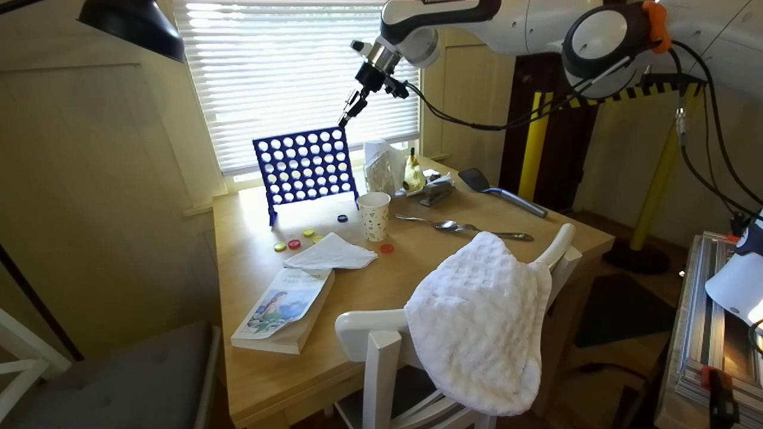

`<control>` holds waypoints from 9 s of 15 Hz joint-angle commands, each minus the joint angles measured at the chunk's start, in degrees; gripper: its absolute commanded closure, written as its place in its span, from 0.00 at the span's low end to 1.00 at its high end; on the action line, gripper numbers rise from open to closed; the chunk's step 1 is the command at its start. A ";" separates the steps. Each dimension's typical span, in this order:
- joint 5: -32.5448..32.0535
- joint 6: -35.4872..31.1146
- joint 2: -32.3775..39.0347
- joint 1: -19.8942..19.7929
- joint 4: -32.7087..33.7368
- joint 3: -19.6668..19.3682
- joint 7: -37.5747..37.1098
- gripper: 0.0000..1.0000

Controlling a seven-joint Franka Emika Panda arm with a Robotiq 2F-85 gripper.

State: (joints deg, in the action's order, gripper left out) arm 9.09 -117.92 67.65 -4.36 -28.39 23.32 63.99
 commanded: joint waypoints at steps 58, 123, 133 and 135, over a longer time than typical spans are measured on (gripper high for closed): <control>19.67 17.26 -3.50 -7.36 3.85 4.51 22.31 0.95; 18.29 62.01 -2.95 -21.77 3.18 -7.21 47.20 0.95; 19.82 60.72 -0.87 -21.41 3.10 -5.01 64.40 0.95; 21.18 62.56 -0.42 -21.41 2.56 -4.19 61.39 0.95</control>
State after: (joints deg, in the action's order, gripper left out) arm 27.50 -58.03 66.60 -25.60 -25.31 17.57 128.31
